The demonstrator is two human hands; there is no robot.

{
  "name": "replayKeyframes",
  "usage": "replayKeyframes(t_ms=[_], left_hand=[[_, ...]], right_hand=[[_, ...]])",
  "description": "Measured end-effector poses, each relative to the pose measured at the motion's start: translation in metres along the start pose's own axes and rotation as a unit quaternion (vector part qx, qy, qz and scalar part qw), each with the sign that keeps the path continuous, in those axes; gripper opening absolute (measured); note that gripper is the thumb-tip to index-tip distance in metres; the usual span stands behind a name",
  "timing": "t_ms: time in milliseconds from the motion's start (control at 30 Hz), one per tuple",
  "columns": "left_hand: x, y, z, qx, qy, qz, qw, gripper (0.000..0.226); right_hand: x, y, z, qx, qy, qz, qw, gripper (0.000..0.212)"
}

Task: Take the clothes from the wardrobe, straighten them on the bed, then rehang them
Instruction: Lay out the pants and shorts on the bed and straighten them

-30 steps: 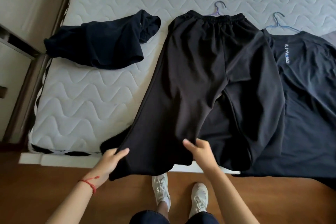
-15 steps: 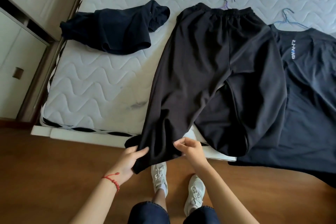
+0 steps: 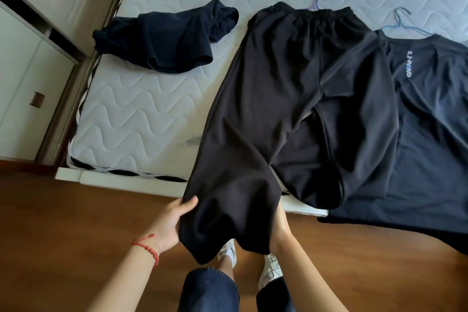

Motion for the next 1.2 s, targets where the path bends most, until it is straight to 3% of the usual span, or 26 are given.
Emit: replayKeyframes(t_ms=[100,133,200,267,367,467,567,767,900,1000,1100,1200], left_hand=[[0.029,-0.001,0.001,-0.036,-0.248,0.117,0.961,0.025],[0.038,-0.001,0.000,-0.032,-0.299,0.156,0.941,0.035],[0.045,-0.002,-0.006,-0.015,-0.357,0.200,0.912,0.061],[0.033,-0.005,-0.008,-0.031,-0.406,0.203,0.891,0.066],[-0.007,-0.015,0.000,-0.077,-0.481,0.185,0.853,0.049],[-0.067,-0.030,0.008,-0.116,-0.541,0.127,0.824,0.032],[-0.132,-0.047,0.006,-0.128,-0.563,0.065,0.814,0.028],[-0.232,-0.082,-0.025,-0.100,-0.512,0.044,0.852,0.026],[-0.276,-0.108,-0.054,-0.064,-0.452,0.077,0.886,0.032],[-0.301,-0.125,-0.082,-0.021,-0.443,0.090,0.892,0.041],[-0.323,-0.137,-0.097,-0.028,-0.503,0.071,0.861,0.049],[-0.327,-0.137,-0.092,-0.044,-0.556,0.077,0.826,0.028]], right_hand=[[0.015,0.000,0.038,-0.066,0.009,0.002,0.998,0.055],[0.016,0.005,0.054,-0.131,-0.022,-0.011,0.991,0.058],[0.038,0.014,0.072,-0.190,0.033,0.025,0.981,0.044],[0.073,0.014,0.071,-0.178,0.071,0.094,0.977,0.026],[0.131,0.010,0.045,-0.121,0.016,0.184,0.975,0.010],[0.179,0.011,0.005,-0.041,-0.029,0.256,0.965,0.012],[0.232,0.007,-0.019,0.000,-0.105,0.331,0.938,0.016],[0.322,-0.004,-0.050,0.019,-0.003,0.423,0.906,0.028],[0.368,-0.025,-0.041,-0.033,0.027,0.396,0.917,0.034],[0.386,-0.041,-0.031,-0.059,0.041,0.328,0.942,0.042],[0.386,-0.058,-0.021,-0.066,-0.001,0.263,0.963,0.053],[0.376,-0.067,-0.013,-0.092,0.013,0.222,0.971,0.046]])
Point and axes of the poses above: each hand's wrist, its own y-axis away from the middle knuckle, its own x-axis out of the back of the hand, z = x × y, the point moved 9 cm from there along -y, towards the middle knuckle, and after that the axes turned 1 degree about -x, right-handed, at the moved point
